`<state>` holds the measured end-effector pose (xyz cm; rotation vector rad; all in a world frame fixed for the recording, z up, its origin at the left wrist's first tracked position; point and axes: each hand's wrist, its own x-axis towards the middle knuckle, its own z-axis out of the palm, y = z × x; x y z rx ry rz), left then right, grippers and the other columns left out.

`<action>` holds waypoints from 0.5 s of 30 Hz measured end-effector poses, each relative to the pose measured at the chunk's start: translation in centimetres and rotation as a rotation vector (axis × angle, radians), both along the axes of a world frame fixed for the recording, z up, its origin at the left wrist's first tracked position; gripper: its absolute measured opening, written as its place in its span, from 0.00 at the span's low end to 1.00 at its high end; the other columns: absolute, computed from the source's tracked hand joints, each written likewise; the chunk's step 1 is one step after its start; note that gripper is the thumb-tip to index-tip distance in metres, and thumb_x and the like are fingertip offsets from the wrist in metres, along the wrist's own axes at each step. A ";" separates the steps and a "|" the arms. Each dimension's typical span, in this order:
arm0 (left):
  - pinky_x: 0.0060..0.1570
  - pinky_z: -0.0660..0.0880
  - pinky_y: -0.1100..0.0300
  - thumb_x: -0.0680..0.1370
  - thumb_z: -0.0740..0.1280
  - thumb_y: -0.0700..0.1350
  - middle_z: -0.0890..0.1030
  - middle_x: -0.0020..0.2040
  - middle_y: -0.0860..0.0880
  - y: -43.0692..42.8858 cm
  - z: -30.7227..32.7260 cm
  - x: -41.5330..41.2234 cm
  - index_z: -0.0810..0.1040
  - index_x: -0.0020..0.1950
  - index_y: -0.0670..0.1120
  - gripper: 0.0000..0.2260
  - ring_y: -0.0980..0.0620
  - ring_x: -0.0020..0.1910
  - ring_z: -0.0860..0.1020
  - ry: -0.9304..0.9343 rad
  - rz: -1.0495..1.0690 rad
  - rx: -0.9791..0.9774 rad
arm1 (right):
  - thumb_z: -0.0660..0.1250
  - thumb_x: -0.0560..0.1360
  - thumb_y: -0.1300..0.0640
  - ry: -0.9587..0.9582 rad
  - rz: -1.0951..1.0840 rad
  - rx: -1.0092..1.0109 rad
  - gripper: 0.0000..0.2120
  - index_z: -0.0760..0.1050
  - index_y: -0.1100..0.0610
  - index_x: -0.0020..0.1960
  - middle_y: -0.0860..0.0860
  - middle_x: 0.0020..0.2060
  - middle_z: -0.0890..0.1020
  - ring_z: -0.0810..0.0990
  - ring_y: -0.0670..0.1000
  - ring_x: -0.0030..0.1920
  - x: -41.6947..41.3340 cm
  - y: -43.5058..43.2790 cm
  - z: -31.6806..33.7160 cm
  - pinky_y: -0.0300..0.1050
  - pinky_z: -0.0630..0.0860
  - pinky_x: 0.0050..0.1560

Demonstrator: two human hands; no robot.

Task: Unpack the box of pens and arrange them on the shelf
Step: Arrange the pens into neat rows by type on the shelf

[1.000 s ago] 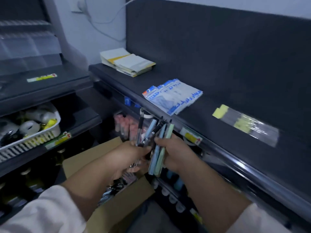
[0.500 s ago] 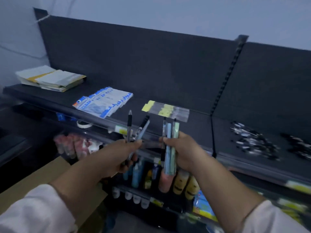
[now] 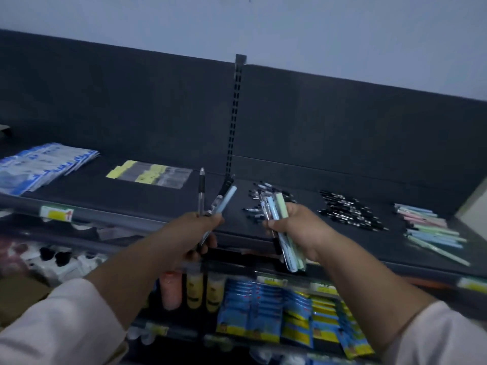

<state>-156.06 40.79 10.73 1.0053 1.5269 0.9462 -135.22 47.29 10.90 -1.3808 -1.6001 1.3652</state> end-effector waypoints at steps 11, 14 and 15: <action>0.27 0.67 0.62 0.80 0.62 0.55 0.75 0.34 0.47 5.2 0.2 6.2 0.78 0.56 0.51 0.11 0.52 0.30 0.70 -0.028 -0.019 -0.089 | 0.68 0.74 0.62 -0.660 0.140 0.373 0.04 0.74 0.57 0.46 0.54 0.37 0.76 0.72 0.52 0.33 7.4 7.9 0.7 0.41 0.68 0.33; 0.28 0.67 0.61 0.80 0.61 0.56 0.75 0.35 0.47 7.8 -0.4 5.8 0.78 0.57 0.52 0.12 0.52 0.30 0.69 -0.013 -0.062 -0.107 | 0.67 0.74 0.62 -0.815 0.173 0.466 0.07 0.75 0.57 0.52 0.54 0.43 0.79 0.77 0.54 0.42 6.3 10.0 -0.2 0.43 0.71 0.40; 0.28 0.67 0.61 0.79 0.61 0.56 0.75 0.35 0.47 8.9 -0.6 5.5 0.78 0.57 0.51 0.13 0.52 0.30 0.69 -0.008 -0.071 -0.114 | 0.66 0.74 0.62 -0.833 0.184 0.464 0.07 0.75 0.56 0.52 0.54 0.44 0.79 0.77 0.54 0.43 5.8 10.7 -0.5 0.43 0.72 0.41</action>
